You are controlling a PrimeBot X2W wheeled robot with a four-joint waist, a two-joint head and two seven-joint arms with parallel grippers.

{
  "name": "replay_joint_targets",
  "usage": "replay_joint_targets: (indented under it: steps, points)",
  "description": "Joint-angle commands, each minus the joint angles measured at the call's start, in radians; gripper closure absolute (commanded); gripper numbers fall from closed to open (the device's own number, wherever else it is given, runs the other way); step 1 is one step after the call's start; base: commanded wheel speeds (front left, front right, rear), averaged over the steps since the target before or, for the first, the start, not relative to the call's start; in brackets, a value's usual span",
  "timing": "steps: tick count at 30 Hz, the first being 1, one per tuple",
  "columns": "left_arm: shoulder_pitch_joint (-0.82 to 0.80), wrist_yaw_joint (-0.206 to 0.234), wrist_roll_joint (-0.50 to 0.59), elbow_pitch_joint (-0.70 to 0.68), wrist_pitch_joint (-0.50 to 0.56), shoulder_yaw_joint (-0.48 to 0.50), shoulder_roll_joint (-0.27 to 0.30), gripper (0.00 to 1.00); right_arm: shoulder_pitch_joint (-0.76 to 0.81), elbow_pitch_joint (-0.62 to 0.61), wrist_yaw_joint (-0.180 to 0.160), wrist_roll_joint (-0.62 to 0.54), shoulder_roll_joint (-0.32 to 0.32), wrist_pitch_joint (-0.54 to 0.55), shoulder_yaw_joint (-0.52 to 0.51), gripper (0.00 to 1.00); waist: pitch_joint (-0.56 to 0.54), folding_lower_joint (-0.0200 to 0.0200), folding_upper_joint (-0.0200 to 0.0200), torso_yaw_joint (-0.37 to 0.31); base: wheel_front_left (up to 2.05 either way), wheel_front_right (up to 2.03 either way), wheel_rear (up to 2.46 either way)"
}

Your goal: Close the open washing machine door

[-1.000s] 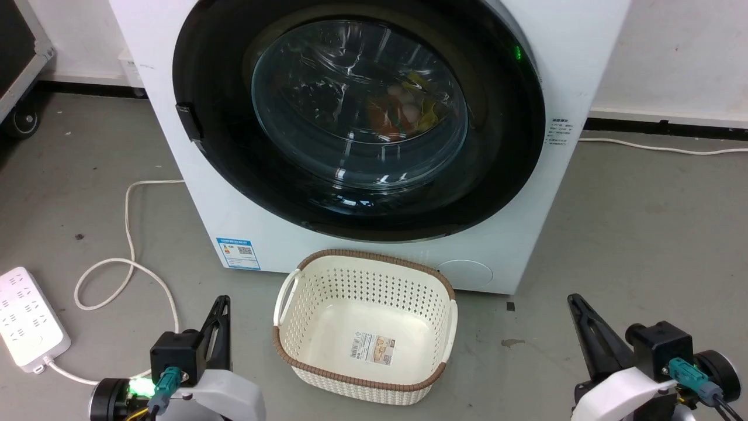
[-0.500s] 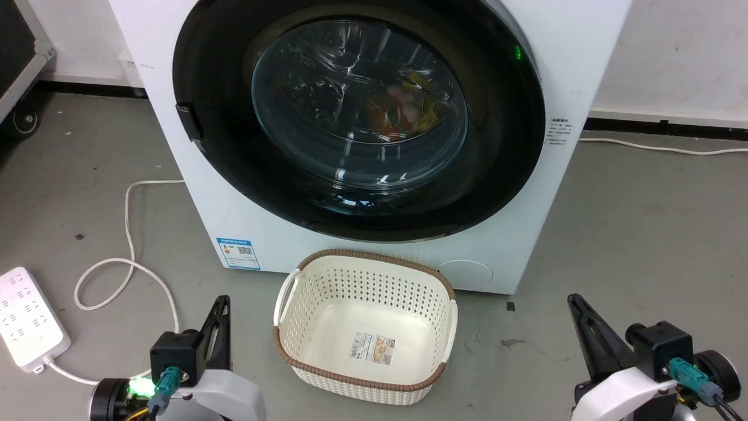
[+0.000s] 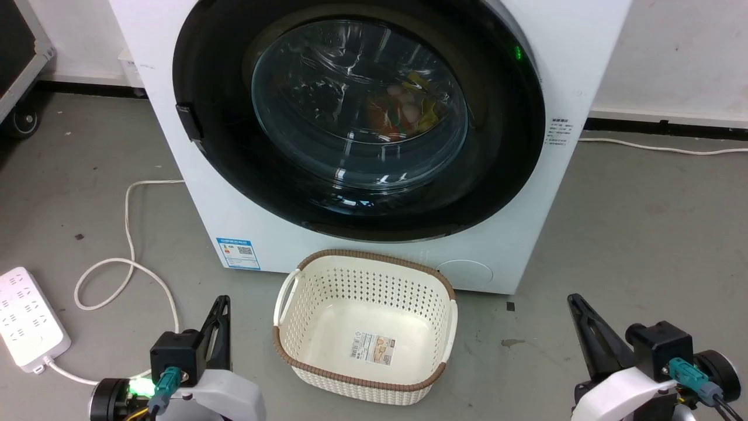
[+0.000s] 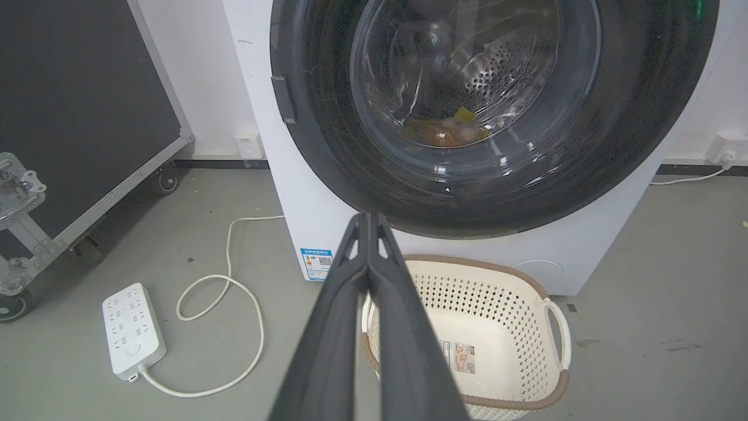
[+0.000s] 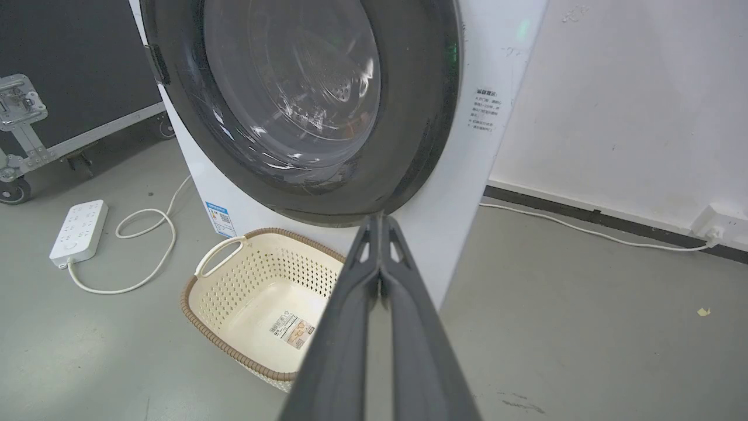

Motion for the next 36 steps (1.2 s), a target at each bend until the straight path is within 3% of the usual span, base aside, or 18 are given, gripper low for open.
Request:
replay_joint_targets:
  steps: [1, 36]
  points:
    - [-0.015, 0.002, 0.003, -0.005, 0.0, 0.001, 0.0, 1.0, -0.014, -0.005, -0.001, -0.007, 0.004, 0.0, 0.0, 1.0, 0.0, 0.0, 0.0, 0.0, 0.0, 0.0, 0.0]
    - [-0.015, 0.002, 0.003, -0.005, 0.0, 0.001, 0.0, 1.0, -0.014, -0.005, -0.001, -0.007, 0.004, 0.0, 0.0, 1.0, 0.0, 0.0, 0.0, 0.0, 0.0, 0.0, 0.0]
